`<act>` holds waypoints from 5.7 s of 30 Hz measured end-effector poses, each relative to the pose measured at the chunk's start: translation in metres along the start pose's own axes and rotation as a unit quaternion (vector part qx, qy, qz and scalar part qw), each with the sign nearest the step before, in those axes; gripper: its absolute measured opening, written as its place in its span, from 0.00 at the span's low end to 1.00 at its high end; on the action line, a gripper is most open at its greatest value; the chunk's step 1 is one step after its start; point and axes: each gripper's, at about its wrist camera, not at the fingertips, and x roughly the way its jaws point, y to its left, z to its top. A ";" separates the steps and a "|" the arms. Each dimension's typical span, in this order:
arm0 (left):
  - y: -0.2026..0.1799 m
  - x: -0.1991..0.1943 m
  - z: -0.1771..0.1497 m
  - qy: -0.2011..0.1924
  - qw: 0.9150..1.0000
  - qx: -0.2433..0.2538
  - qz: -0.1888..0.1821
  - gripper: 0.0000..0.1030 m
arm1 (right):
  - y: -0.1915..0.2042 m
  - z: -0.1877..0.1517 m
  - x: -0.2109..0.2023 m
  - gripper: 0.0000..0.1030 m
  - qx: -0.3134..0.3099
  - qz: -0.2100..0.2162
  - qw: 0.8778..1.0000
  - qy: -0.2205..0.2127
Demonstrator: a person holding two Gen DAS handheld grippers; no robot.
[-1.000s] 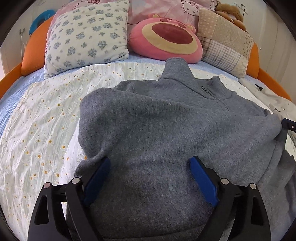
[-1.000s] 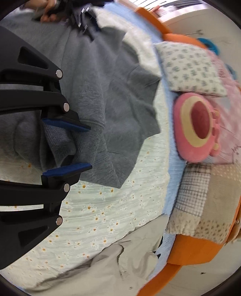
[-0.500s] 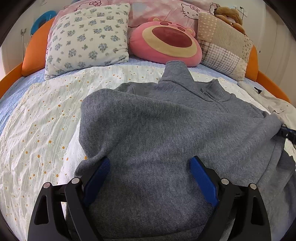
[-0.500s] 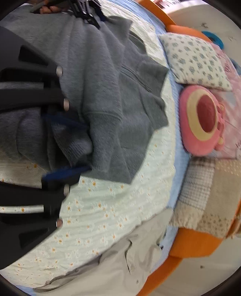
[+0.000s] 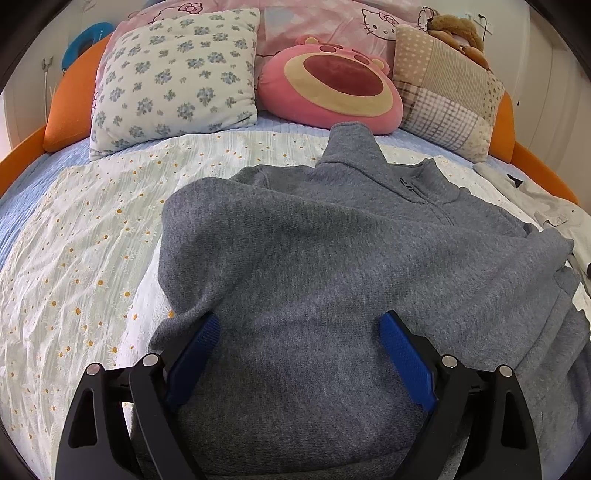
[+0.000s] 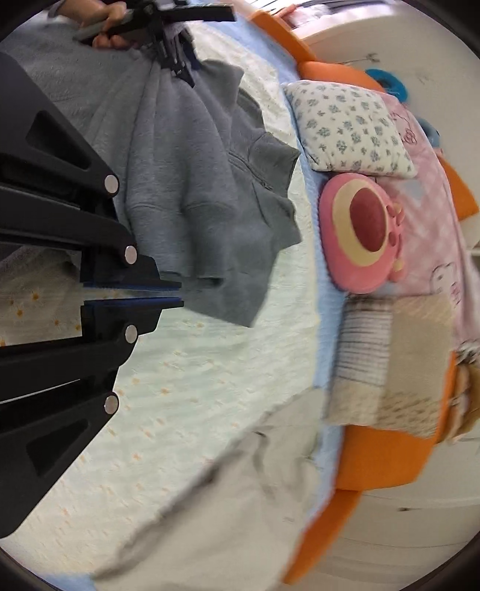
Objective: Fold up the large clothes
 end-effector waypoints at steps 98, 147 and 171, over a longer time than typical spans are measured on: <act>0.016 -0.100 -0.056 0.045 0.998 -0.035 0.008 0.87 | 0.054 -0.060 -0.017 0.50 -0.034 -0.017 0.998 0.047; 0.010 -0.230 -0.239 0.258 0.944 -0.076 -0.189 0.96 | -0.008 -0.212 -0.198 0.74 0.004 0.139 0.984 0.115; 0.031 -0.218 -0.243 0.254 0.936 -0.113 -0.216 0.95 | 0.010 -0.240 -0.177 0.53 -0.017 0.140 0.968 0.207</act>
